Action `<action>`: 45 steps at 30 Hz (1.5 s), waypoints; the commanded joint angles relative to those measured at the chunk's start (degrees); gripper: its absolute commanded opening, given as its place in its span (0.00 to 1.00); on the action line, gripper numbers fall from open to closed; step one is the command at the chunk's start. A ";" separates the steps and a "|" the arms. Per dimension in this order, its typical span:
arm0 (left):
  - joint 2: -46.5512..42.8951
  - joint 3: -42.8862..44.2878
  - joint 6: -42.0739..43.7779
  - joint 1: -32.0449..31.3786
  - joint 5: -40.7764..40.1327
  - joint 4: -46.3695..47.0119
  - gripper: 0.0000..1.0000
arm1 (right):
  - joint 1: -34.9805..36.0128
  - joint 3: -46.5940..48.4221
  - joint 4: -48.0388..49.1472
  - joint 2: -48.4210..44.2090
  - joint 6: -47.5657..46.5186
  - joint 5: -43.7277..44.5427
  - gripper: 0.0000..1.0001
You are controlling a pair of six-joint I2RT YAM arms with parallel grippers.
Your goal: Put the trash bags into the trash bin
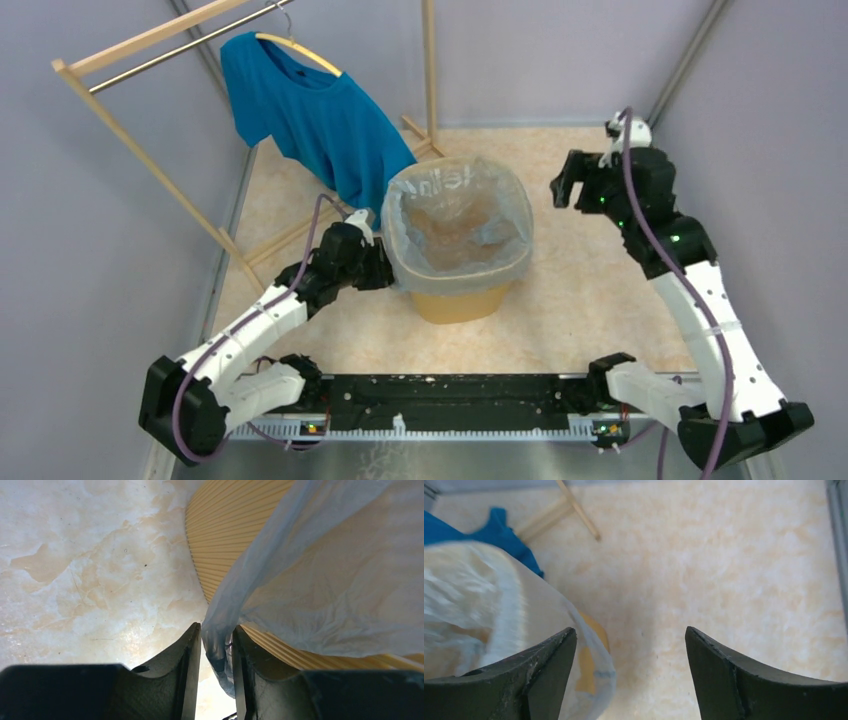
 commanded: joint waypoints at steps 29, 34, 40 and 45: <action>-3.28 -1.68 1.04 0.28 2.05 1.21 0.44 | 34.18 16.47 6.76 38.34 -0.92 9.21 0.52; -3.01 -1.64 0.87 0.25 2.66 1.40 0.44 | 34.05 14.39 17.49 38.94 -2.31 9.46 0.61; -3.53 -1.13 0.95 0.26 2.54 0.66 0.44 | 34.05 14.89 23.75 39.97 -3.62 13.35 0.82; -3.80 -0.91 1.04 0.29 2.25 0.36 0.46 | 33.97 16.76 18.14 40.57 -4.44 13.91 0.93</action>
